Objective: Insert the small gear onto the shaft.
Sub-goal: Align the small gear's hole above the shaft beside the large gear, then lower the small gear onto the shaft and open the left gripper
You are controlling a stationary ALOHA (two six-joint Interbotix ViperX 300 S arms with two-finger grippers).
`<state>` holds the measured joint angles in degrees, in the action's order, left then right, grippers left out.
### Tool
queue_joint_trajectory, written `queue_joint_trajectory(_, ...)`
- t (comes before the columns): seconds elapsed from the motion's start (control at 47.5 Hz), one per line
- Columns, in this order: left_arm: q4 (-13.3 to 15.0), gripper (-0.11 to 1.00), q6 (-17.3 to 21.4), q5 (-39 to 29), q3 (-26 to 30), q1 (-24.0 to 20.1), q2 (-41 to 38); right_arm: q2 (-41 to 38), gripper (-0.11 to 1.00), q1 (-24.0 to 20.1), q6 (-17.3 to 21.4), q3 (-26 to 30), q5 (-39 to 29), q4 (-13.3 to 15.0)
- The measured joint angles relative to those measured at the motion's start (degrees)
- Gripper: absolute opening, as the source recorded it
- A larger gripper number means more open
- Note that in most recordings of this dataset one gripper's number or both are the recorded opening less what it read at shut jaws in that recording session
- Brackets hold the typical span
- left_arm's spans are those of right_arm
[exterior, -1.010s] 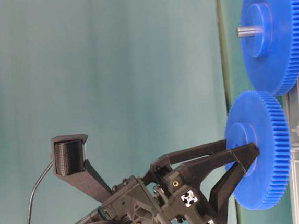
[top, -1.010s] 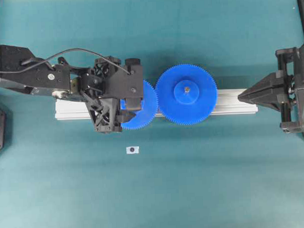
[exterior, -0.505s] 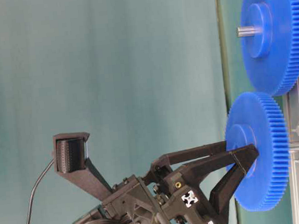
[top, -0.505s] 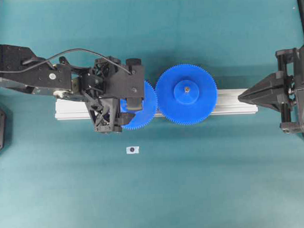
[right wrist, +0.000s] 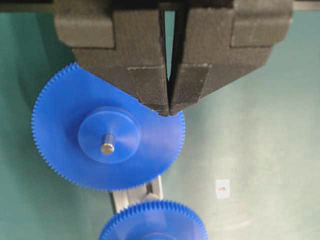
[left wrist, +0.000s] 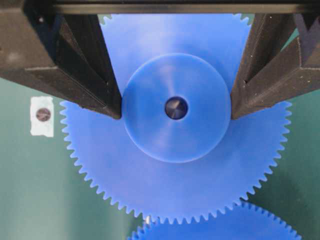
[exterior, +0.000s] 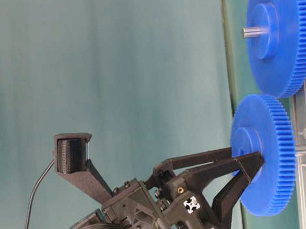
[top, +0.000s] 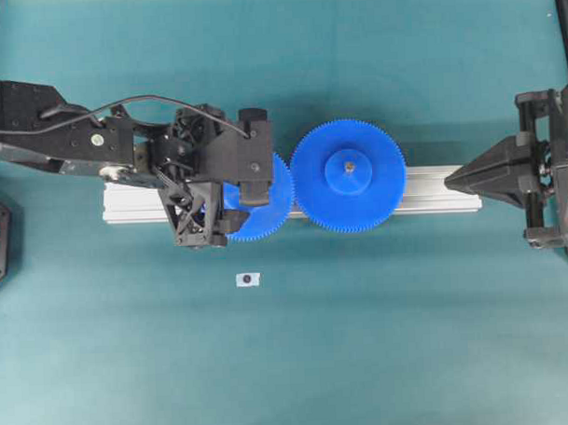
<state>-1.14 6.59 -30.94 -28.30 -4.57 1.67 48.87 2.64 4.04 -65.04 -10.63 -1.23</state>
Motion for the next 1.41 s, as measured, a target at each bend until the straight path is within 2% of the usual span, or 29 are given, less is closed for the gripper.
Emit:
queue_joint_trajectory(0.253, 0.09, 0.88, 0.00, -3.08, -0.18, 0.00, 1.67, 0.70, 0.05, 0.00, 0.00, -0.09, -0.09, 0.00)
queue_joint_trajectory(0.821, 0.09, 0.88, 0.09, -3.52, 0.00, -0.18, 2.64, 0.97, 0.05, 0.00, 0.00, -0.09, -0.09, -0.09)
queue_joint_trajectory(1.073, 0.09, 0.88, 1.05, -2.11, 4.22, -0.44, 2.64, 0.97, 0.05, 0.00, -0.09, -0.09, -0.09, -0.09)
queue_joint_trajectory(1.41, 0.00, 0.88, -1.41, 1.23, 1.41, -1.23, 0.26, 1.32, 0.05, 0.00, 0.00, -0.26, -0.09, -0.09)
